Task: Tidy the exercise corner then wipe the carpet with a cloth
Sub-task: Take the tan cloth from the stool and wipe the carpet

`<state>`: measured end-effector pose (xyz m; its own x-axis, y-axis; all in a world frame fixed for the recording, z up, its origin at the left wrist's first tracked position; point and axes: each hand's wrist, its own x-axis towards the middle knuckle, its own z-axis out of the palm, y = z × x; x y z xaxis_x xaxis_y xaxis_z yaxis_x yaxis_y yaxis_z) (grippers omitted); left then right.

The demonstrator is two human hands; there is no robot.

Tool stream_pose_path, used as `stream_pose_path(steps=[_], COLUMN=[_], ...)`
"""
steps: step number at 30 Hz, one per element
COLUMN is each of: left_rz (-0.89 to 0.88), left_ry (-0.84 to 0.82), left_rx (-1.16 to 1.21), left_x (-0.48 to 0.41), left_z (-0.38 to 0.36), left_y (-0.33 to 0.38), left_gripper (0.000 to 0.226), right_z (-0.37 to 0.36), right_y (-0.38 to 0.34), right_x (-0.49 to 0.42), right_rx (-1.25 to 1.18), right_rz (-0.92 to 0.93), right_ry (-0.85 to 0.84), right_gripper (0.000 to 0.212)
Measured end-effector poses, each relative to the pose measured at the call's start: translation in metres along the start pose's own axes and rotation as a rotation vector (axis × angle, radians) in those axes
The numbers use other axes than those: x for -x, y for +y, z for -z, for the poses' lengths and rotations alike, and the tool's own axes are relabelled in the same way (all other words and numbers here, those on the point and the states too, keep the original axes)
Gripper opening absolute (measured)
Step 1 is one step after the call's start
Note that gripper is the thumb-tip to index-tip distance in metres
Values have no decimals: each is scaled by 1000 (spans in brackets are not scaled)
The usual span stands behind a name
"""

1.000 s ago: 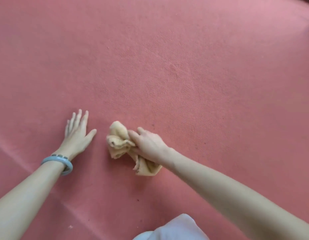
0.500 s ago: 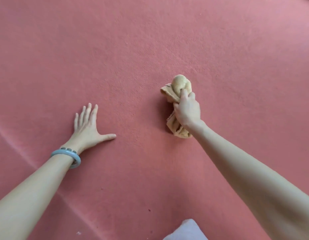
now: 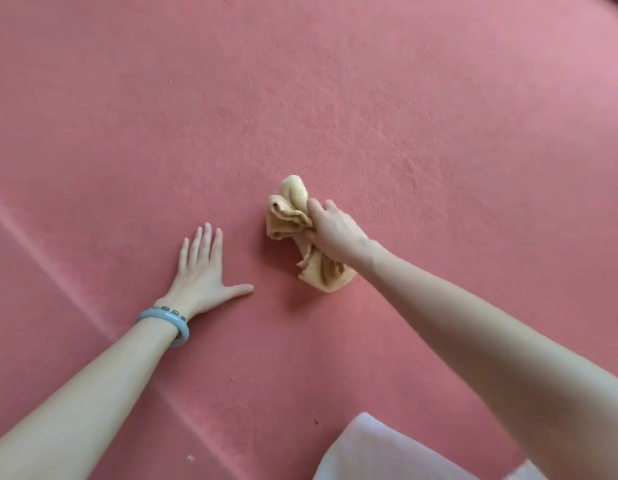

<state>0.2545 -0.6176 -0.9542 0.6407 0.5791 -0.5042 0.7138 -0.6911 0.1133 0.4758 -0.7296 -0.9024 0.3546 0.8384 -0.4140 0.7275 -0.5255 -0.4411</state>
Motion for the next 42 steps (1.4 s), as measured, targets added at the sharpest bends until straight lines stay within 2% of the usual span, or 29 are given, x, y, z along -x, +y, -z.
stream_pose_path(steps=[5, 11, 14, 17, 20, 23, 25, 27, 31, 37, 40, 42], left_rz=[34, 68, 113, 120, 131, 147, 148, 151, 144, 242, 263, 265], left_ry=[57, 22, 20, 5, -7, 0, 1, 9, 55, 137, 150, 180], left_rx=[-26, -1, 11, 21, -3, -7, -16, -29, 8, 104, 123, 110], left_x=[-11, -26, -31, -32, -32, -34, -37, -38, -32, -62, -93, -112], left_z=[8, 3, -1, 0, 5, 6, 6, 6, 1, 22, 46, 61], left_y=[22, 32, 37, 39, 40, 39, 39, 38, 36, 57, 68, 71], left_gripper=[98, 96, 98, 99, 101, 113, 114, 114, 110, 98, 89, 89], right_z=[53, 95, 102, 85, 47, 7, -5, 0, 50, 153, 177, 171], right_y=[94, 170, 169, 116, 25, -54, -78, -71, 3, 142, 165, 147], right_x=[9, -8, -35, -74, -99, -100, -96, -103, -139, -188, -210, -218], right_rx=[88, 81, 25, -3, -45, 6, 68, 137, 175, 282, 325, 275], right_rz=[-237, -539, -625, -486, -187, 142, 316, 410, 362, 58, -89, -112], right_ry=[68, 291, 321, 273, 161, -23, -144, -180, -139, 53, 128, 139], right_gripper=[34, 32, 34, 39, 32, 30, 31, 29, 27, 29, 29, 28])
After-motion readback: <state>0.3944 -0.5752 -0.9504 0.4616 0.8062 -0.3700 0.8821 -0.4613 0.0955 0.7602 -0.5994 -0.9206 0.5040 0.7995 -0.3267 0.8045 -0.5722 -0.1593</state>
